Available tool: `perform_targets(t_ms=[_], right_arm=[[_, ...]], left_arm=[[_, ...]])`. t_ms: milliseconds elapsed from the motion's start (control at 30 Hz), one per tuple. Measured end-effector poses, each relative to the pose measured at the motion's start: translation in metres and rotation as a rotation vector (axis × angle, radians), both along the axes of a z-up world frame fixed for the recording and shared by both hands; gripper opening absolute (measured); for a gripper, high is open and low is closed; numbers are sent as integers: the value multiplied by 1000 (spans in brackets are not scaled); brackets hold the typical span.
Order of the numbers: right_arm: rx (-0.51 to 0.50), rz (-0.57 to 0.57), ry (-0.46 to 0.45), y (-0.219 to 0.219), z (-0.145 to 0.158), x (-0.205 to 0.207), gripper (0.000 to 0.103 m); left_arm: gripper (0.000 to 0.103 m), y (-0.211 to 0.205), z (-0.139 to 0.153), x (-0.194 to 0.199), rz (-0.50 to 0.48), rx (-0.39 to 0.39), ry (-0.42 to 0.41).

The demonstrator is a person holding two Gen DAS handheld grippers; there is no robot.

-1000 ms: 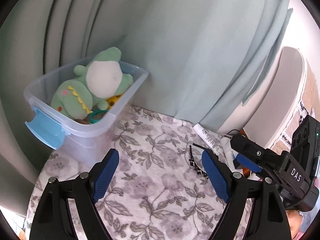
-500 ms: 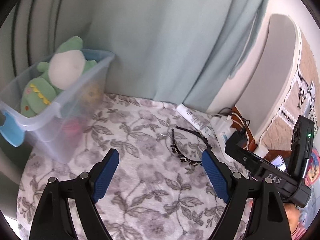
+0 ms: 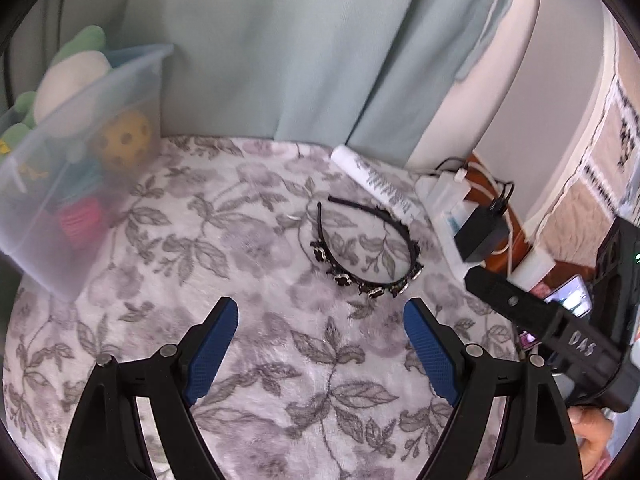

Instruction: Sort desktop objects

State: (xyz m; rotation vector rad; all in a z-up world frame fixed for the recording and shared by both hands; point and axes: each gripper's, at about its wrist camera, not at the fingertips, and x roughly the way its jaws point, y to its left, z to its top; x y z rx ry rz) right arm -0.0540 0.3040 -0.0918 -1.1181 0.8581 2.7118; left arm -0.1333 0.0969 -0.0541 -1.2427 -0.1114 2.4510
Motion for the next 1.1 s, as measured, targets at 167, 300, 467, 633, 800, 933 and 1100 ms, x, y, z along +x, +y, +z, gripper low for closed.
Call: perform_targets(t_ms=[167,300,467,633,800,933,1100], right_arm=[[-46,5,-25,8,-13,-6,103],[-58,12,-30,8,-19,-14,103],[-62,6,-32,7,-26,-29,101],[-66,-4,-54,11,-34,-47,89],[-68,-13,-83,15,-45,-61,79],[-69,-9,-90,15,-52,-69,73],[-57,-21,-99,16,-57,-76,71]], left_arm=[[86,11,-21,-12,-16,-24,-38],[86,14,-33,-22,-17,-26,-62],[86,21,-41,-34,-31,-35,-65],[86,31,-50,-49,-59,-47,-75],[86,41,-58,-62,-79,-52,-81],[74,46,-67,-75,-69,-48,-96],[73,45,-75,-82,-50,-25,-114]])
